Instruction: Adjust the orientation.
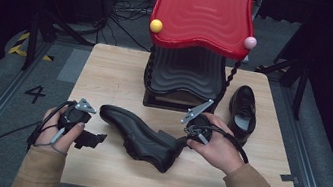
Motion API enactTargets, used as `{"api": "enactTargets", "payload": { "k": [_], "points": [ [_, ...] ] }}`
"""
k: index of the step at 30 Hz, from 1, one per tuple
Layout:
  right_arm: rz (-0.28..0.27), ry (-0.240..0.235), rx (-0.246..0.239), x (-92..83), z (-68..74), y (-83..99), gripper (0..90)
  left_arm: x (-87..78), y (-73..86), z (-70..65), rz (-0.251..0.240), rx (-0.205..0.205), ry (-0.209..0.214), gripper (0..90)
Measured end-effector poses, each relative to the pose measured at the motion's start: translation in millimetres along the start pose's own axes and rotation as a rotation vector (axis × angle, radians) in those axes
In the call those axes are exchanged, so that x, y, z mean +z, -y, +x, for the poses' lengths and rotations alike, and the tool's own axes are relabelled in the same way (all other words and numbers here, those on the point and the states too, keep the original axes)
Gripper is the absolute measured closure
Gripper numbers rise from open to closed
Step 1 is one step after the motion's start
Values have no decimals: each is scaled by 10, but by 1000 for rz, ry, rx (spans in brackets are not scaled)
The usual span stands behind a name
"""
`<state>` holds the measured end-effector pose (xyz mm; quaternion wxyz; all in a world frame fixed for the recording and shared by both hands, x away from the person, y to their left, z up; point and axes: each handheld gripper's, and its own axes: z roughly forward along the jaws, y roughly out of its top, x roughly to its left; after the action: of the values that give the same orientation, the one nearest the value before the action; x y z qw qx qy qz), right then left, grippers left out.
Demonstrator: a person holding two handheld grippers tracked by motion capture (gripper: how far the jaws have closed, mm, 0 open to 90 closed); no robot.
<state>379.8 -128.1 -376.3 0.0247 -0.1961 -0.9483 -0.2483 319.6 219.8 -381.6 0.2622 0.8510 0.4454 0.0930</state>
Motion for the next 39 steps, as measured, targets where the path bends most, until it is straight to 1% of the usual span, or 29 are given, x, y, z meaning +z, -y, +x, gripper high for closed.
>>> {"api": "enactTargets", "payload": {
  "k": [2, 3, 5, 8, 9, 10, 12, 13, 15, 19, 24, 27, 29, 32, 33, 34, 36, 38, 39],
  "points": [
    [1, -2, -8, 46, 4, -37, 900, 6, -7, -1, -2, 9, 0, 170],
    [1, -2, -8, 46, 4, -37, 900, 6, -7, -1, -2, 9, 0, 170],
    [8, 0, -7, 99, 6, -75, 900, 8, -9, -13, -3, 2, 3, 170],
    [4, -9, -11, 146, 0, -100, 900, 7, -12, -14, 0, 8, 5, 170],
    [7, -7, -12, 180, -11, -106, 900, 6, -12, -11, 0, 12, 4, 170],
    [25, 5, -21, 230, -33, -106, 900, 7, -10, -15, -1, 6, 6, 170],
    [14, -17, 0, 228, -67, -93, 900, 5, -12, -15, 0, 9, 6, 170],
    [7, -20, 8, 230, -65, -83, 900, 6, -14, -17, 0, 9, 6, 170],
    [6, -15, -3, 229, -56, -77, 900, 11, -21, -20, 1, 16, 4, 170],
    [11, -9, -5, 233, -47, -83, 900, 15, -25, -35, 0, 16, 6, 170],
    [17, 14, -12, 232, -22, -90, 900, 15, -21, -32, -1, 16, 6, 170],
    [26, 45, -27, 225, -15, -108, 900, 8, -17, -27, 1, 13, 9, 170],
    [28, 51, -26, 220, -19, -110, 900, 5, -17, -22, 0, 15, 8, 170],
    [23, 62, -22, 209, -71, -123, 900, 4, -12, -16, -3, 8, 11, 170],
    [21, 73, -24, 201, -89, -126, 900, 6, -11, -15, -2, 7, 11, 170],
    [18, 96, -23, 193, -105, -128, 900, 9, -9, -11, -1, 7, 11, 170],
    [7, 197, -40, 196, -156, -127, 900, 13, -8, -9, 2, 6, 11, 170],
    [11, 244, -50, 220, -192, -131, 900, 12, -7, -6, 1, 6, 12, 170],
    [16, 253, -53, 228, -223, -135, 900, 9, -7, -2, -1, 10, 11, 170]
  ]
}}
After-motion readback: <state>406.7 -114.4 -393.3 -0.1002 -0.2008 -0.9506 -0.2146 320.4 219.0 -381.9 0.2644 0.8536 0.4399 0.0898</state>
